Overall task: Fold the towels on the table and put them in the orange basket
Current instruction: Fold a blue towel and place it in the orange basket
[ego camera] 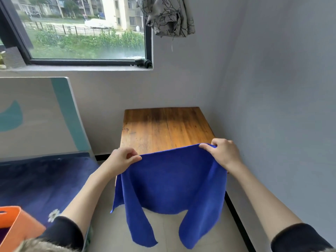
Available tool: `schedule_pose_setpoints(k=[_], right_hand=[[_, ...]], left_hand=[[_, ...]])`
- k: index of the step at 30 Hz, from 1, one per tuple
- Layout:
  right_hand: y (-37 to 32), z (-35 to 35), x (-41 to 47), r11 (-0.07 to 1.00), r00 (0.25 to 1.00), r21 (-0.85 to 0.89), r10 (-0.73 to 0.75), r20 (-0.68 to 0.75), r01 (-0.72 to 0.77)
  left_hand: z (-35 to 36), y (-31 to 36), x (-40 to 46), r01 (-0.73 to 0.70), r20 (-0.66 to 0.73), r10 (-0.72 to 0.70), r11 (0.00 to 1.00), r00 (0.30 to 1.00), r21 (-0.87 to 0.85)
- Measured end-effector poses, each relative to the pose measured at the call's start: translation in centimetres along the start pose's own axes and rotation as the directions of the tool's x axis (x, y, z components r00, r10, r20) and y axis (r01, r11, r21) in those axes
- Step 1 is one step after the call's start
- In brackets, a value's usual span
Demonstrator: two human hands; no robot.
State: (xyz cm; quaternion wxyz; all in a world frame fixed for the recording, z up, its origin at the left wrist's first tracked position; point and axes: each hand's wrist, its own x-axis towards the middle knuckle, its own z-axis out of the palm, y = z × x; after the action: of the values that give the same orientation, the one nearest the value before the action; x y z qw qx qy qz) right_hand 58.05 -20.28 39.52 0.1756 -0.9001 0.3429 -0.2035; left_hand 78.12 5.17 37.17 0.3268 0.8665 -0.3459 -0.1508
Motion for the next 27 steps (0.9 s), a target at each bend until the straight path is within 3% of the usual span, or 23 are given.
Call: schedule_pose_setpoints(k=[4, 9, 17, 27], right_hand=[[1.0, 2.4, 4.6, 0.995, 0.993, 0.086, 0.049, 0.103, -0.058], [3.7, 4.8, 10.4, 0.988, 0.973, 0.129, 0.058, 0.225, -0.089], [8.6, 11.6, 23.2, 0.99, 0.971, -0.136, 0.067, 0.228, -0.036], [12.4, 20.4, 36.5, 0.911, 0.963, -0.404, 0.032, 0.267, 0.082]], left_hand=[[-0.3, -1.6, 6.0, -0.003, 0.149, -0.011, 0.996, 0.989, 0.089], [0.8, -3.6, 12.1, 0.094, 0.044, -0.101, 0.987, 0.994, 0.129], [4.3, -5.7, 24.6, 0.149, 0.111, -0.168, 0.977, 0.98, 0.155], [7.5, -7.2, 38.6, 0.243, -0.092, -0.226, 0.886, 0.97, 0.394]])
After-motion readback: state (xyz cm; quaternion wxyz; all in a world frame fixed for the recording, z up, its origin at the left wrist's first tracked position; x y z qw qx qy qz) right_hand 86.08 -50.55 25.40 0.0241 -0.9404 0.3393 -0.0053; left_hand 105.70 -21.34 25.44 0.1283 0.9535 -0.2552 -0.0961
